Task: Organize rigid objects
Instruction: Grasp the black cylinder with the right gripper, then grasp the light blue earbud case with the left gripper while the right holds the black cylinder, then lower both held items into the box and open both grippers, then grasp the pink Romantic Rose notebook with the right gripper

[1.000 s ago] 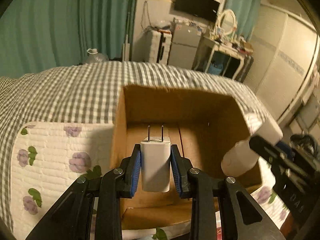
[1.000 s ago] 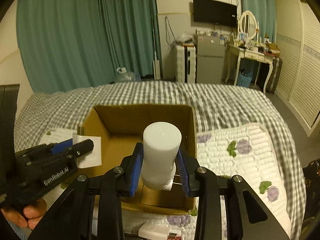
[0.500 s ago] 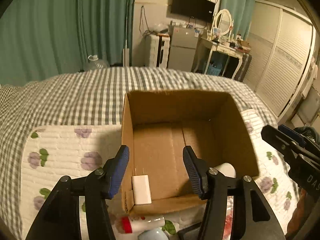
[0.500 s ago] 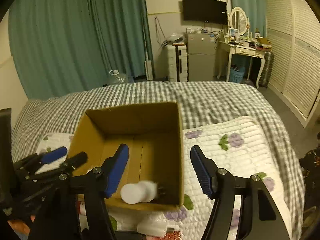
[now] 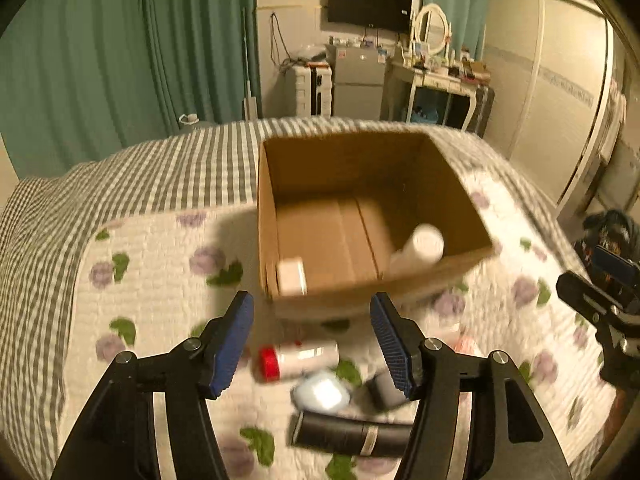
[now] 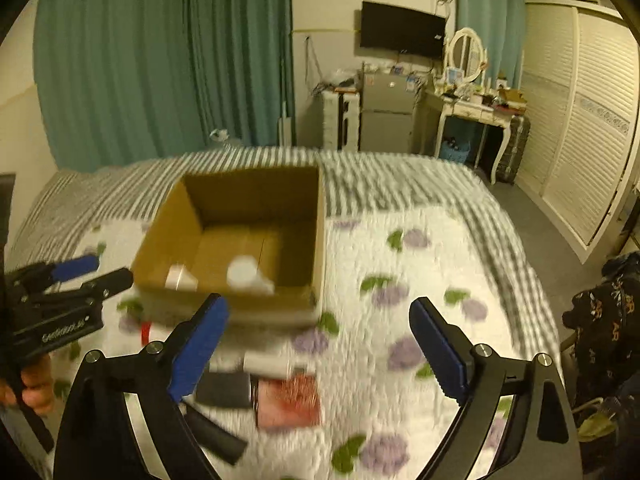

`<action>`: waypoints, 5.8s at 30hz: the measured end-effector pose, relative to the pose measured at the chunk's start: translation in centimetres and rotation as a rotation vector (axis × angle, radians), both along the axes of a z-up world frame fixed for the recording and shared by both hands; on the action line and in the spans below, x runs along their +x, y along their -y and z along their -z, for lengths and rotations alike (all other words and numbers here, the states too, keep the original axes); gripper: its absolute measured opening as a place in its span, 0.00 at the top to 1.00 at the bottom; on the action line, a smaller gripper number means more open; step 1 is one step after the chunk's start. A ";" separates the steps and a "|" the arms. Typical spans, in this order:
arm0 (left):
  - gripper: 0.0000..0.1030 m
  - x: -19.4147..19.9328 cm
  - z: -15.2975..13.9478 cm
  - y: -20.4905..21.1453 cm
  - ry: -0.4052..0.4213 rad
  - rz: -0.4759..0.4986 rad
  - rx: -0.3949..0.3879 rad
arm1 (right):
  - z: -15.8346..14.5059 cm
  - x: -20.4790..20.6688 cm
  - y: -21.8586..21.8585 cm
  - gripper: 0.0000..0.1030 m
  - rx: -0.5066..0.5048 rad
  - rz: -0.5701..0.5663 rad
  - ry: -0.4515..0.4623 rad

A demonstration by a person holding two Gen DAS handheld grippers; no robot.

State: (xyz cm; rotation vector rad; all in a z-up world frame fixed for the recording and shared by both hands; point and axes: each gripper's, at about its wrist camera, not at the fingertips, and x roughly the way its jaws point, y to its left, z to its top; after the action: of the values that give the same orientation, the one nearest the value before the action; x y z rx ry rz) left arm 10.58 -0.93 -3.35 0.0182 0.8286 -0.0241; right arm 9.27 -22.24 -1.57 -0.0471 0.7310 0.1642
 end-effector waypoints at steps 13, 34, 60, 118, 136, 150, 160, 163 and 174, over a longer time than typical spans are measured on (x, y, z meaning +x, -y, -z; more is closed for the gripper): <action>0.38 -6.2 10.8 -4.9 -0.137 -0.135 0.067 | 11.1 -4.3 -7.1 0.11 0.010 -0.353 -0.213; 0.38 -4.5 11.8 -5.7 -0.143 -0.137 0.010 | 13.6 -2.9 -11.8 0.59 -0.049 -0.426 -0.255; 0.38 -0.7 13.5 0.4 -0.168 0.031 0.005 | 12.0 -1.8 -4.7 0.49 0.063 -0.244 -0.243; 0.45 9.1 -2.3 -0.2 0.041 0.051 -0.039 | -2.3 7.7 -3.7 0.60 0.062 -0.143 -0.005; 0.42 15.2 3.8 -0.7 -0.041 0.063 -0.056 | 3.4 17.1 -4.1 0.43 0.125 -0.077 -0.095; 0.39 7.9 -4.3 -2.8 0.097 0.025 -0.073 | -4.6 8.8 -3.2 0.28 0.070 -0.044 0.072; 0.38 2.4 -2.4 -1.7 0.075 0.025 0.015 | -1.9 2.3 -2.1 0.28 -0.027 -0.052 0.026; 0.38 1.2 0.1 -1.1 0.046 0.005 0.015 | 1.1 1.0 -1.5 0.28 -0.029 -0.056 -0.029; 0.38 -0.7 10.0 -0.3 -0.130 -0.030 -0.029 | 12.1 -0.4 -1.2 0.28 -0.032 -0.081 -0.225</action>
State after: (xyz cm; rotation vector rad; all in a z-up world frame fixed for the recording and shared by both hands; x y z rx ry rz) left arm 9.86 -0.65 -13.37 -0.0232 0.9582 -0.0094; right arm 8.88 -21.05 -13.68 -0.0896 0.9564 0.2378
